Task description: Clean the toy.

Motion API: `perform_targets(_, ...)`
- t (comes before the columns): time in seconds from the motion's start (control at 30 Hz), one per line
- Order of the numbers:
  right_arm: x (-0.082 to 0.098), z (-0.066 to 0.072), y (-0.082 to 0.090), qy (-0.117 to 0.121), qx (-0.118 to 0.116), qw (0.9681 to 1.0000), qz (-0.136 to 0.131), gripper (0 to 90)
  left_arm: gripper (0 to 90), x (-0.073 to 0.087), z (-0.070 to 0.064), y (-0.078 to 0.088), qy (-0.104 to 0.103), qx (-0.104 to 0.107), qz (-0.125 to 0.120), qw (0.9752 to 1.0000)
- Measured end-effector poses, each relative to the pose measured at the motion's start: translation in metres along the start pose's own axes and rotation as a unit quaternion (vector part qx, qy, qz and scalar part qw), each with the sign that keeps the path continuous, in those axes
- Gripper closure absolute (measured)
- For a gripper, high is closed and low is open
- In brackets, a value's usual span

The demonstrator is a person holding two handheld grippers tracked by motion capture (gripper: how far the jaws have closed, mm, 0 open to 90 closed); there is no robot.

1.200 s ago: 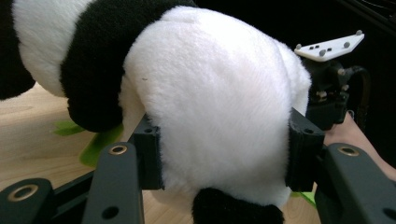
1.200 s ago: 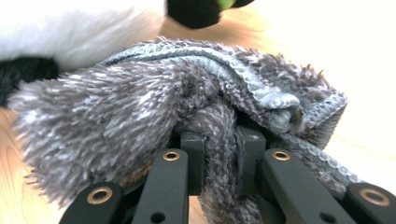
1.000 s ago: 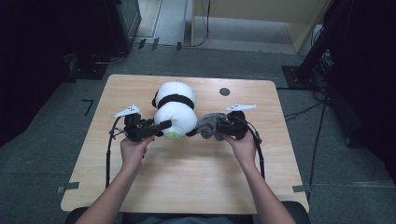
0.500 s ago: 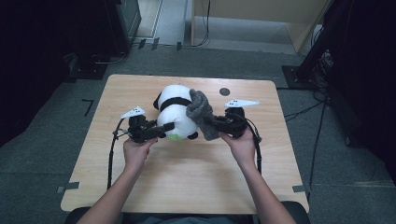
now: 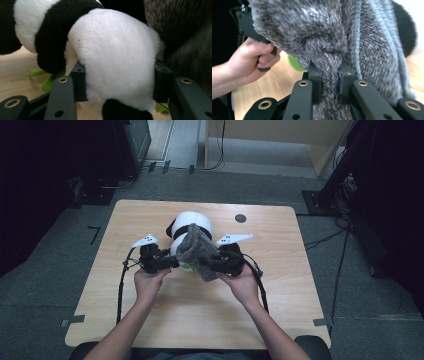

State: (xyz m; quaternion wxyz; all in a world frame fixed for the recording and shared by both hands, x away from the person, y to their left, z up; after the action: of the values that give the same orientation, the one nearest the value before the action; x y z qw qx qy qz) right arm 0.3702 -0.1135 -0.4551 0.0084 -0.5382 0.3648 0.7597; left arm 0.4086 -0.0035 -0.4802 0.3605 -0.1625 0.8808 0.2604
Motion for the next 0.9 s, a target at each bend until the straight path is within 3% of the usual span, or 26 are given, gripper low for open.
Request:
perform_targets(0.23, 0.018, 0.020, -0.026, 0.027, -0.028, 0.9988, 0.028, 78.4, 45.1, -0.008, -0.001, 0.007, 0.016, 0.010, -0.019, 0.9996)
perform_targets(0.33, 0.025, 0.021, -0.035, 0.053, -0.015, 0.9978, 0.037, 78.5, 45.1, -0.011, -0.001, 0.010, 0.025, 0.015, -0.025, 0.9993)
perform_targets(0.43, 0.030, 0.020, -0.040, 0.060, -0.013, 0.9972, 0.043, 78.5, 45.2, -0.014, -0.001, 0.012, 0.035, 0.025, -0.032, 0.9986)
perform_targets(0.6, 0.037, 0.009, -0.043, 0.065, 0.001, 0.9967, 0.048, 78.5, 45.2, -0.016, -0.002, 0.015, 0.042, 0.033, -0.037, 0.9979)
perform_targets(0.77, 0.044, -0.010, -0.041, 0.084, 0.030, 0.9950, 0.046, 78.5, 45.2, -0.019, -0.003, 0.019, 0.044, 0.044, -0.039, 0.9973)
perform_targets(0.9, 0.050, -0.024, -0.040, 0.070, 0.044, 0.9951, 0.054, 78.5, 45.0, -0.017, -0.003, 0.019, 0.042, 0.048, -0.030, 0.9975)
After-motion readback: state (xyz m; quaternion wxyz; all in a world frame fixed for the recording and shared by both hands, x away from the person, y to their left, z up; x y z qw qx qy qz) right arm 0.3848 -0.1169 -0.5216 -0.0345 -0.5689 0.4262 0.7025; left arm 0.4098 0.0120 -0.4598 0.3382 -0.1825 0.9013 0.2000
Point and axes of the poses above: each handheld gripper's, and its own axes: y roughly backward along the jaws, x roughly out of its underside, z roughly to its left, the point moved 10 cm from there along -y, roughly forward along the jaws, and after that the axes turned 10 degrees about y, right-handed, at the moved point
